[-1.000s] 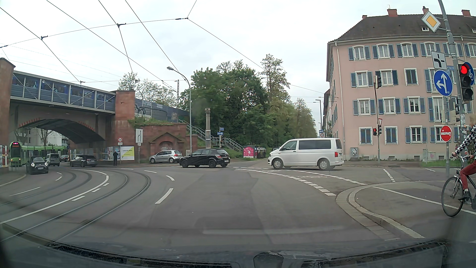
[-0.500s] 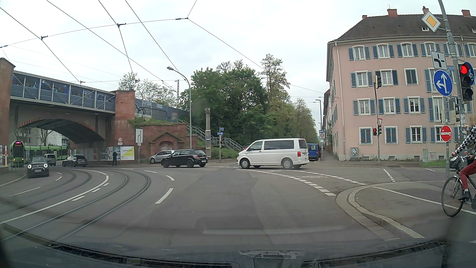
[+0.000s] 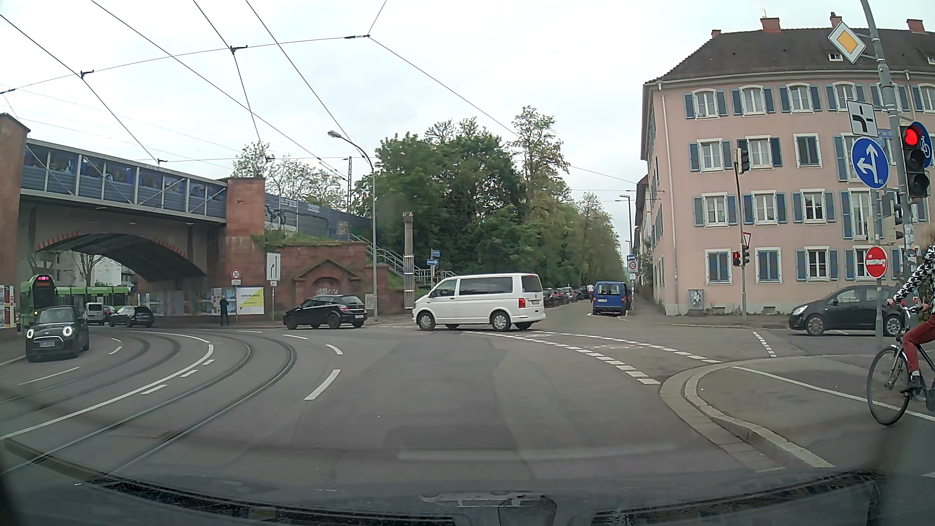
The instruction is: Follow the waypoints while adhering to traffic rules and regulations
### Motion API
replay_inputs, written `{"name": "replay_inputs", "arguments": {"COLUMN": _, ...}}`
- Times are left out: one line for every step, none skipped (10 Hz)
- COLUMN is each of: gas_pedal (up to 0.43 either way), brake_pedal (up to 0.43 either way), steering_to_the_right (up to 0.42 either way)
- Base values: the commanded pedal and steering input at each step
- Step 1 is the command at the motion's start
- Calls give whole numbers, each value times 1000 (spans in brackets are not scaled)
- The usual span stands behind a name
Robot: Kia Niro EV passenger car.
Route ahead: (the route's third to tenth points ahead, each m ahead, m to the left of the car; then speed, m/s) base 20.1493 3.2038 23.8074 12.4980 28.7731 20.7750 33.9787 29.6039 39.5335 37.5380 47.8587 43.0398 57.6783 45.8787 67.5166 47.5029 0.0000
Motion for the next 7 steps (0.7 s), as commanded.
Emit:
{"name": "replay_inputs", "arguments": {"gas_pedal": 0, "brake_pedal": 244, "steering_to_the_right": -8}}
{"name": "replay_inputs", "arguments": {"gas_pedal": 0, "brake_pedal": 244, "steering_to_the_right": -8}}
{"name": "replay_inputs", "arguments": {"gas_pedal": 0, "brake_pedal": 244, "steering_to_the_right": -8}}
{"name": "replay_inputs", "arguments": {"gas_pedal": 0, "brake_pedal": 238, "steering_to_the_right": -8}}
{"name": "replay_inputs", "arguments": {"gas_pedal": 0, "brake_pedal": 244, "steering_to_the_right": -8}}
{"name": "replay_inputs", "arguments": {"gas_pedal": 0, "brake_pedal": 244, "steering_to_the_right": -8}}
{"name": "replay_inputs", "arguments": {"gas_pedal": 0, "brake_pedal": 244, "steering_to_the_right": -8}}
